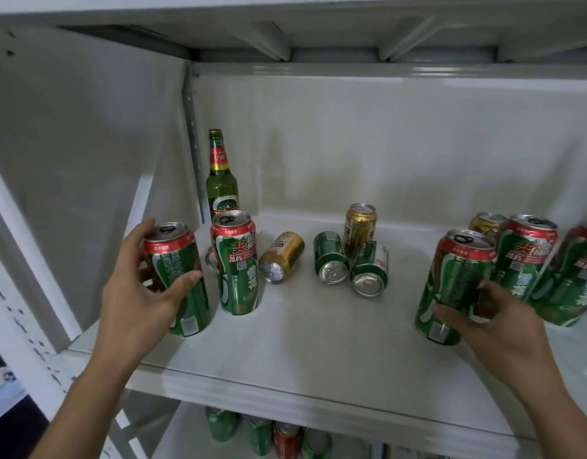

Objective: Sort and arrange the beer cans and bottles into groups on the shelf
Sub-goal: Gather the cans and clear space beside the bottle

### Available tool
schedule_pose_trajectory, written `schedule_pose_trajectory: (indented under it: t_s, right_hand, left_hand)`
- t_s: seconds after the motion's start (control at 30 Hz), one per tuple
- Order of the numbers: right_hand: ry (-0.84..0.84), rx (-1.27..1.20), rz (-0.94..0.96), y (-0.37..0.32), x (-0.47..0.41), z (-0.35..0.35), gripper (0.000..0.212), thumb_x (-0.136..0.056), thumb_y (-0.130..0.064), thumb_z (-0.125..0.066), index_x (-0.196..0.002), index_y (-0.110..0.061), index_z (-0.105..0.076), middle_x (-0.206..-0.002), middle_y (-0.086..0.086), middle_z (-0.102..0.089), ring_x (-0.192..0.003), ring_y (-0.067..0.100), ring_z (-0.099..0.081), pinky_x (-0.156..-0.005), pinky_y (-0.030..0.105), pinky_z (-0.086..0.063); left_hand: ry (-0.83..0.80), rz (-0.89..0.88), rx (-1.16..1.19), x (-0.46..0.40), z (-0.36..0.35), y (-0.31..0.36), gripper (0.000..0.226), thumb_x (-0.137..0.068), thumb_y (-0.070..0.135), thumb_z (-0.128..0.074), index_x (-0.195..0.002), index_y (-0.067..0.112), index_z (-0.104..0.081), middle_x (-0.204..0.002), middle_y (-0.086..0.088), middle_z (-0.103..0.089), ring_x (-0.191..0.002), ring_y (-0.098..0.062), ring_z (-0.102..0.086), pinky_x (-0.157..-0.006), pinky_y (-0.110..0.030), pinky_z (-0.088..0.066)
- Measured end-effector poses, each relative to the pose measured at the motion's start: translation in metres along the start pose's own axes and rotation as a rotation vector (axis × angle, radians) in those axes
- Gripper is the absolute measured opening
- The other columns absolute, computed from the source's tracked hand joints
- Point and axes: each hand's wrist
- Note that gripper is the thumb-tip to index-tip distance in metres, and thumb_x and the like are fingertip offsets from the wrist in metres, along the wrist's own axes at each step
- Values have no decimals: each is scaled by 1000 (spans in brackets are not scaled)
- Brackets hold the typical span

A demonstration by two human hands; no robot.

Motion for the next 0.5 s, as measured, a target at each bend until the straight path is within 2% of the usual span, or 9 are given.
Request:
schedule_pose_trajectory:
  t_s: [0.13,0.23,0.3,0.37,0.43,0.47,0.5]
  right_hand:
    - [-2,-26,-53,0,0,4,55,-75,-26,-90,-125,-17,-68,-118,10,-73,-101,26,-61,-98,47,-51]
    - [-7,-58,-61,-3,2,2,61,-74,-27,-90,-129,-20,-64,-124,6,-72,-105,24,-61,-99,47,-51]
    - [108,-87,-39,-10,12,-2,69,-75,-25,-89,-135,-21,-57,-128,2,-65,-107,19,-57,-97,44,-49]
    - [374,-83,120,-21,26,-6,62,-79,-19,-86,-133,-13,-56,-126,10,-62,-103,18,-55,-94,34,-46]
    - [551,-53,410,-37,38,-13,39,-86,-11,-80,-118,0,-61,-108,14,-63,-95,15,-53,-91,16,-42]
    - [525,-67,540,-42,40,-20,30,-88,-10,-77,-112,0,-62,-102,9,-61,-93,12,-52,-90,8,-39]
    - [428,-85,627,-46,37,-28,25,-87,-10,-74,-109,-4,-63,-100,3,-59,-92,11,-51,-90,4,-36]
  left_hand:
    - [-47,28,-15,3,3,1,94,-70,37,-82,-142,61,-27,-150,5,-51,-121,-23,-58,-101,-49,-53]
    - [34,-1,-98,10,0,-1,104,-74,43,-85,-156,51,-21,-161,1,-38,-139,-21,-46,-115,-52,-42]
    - [240,-219,-168,19,-2,4,82,-88,41,-79,-155,37,-32,-152,-8,-44,-141,-27,-45,-118,-48,-38]
    - [375,-507,-180,33,-11,21,49,-91,24,-69,-136,9,-55,-128,-21,-57,-125,-27,-53,-114,-33,-37]
    - [320,-750,-200,42,-34,41,25,-89,14,-65,-109,0,-67,-108,-19,-62,-107,-16,-54,-106,-20,-37]
    - [219,-831,-207,43,-50,47,20,-88,13,-66,-103,2,-71,-108,-15,-63,-103,-17,-57,-100,-21,-42]
    - [83,-881,-215,41,-68,49,18,-88,14,-69,-103,6,-74,-112,-10,-63,-102,-19,-60,-94,-24,-48]
Point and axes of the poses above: each hand's wrist, its own x-axis away from the middle knuckle, its own z-axis out of the back of the hand, y = z × x
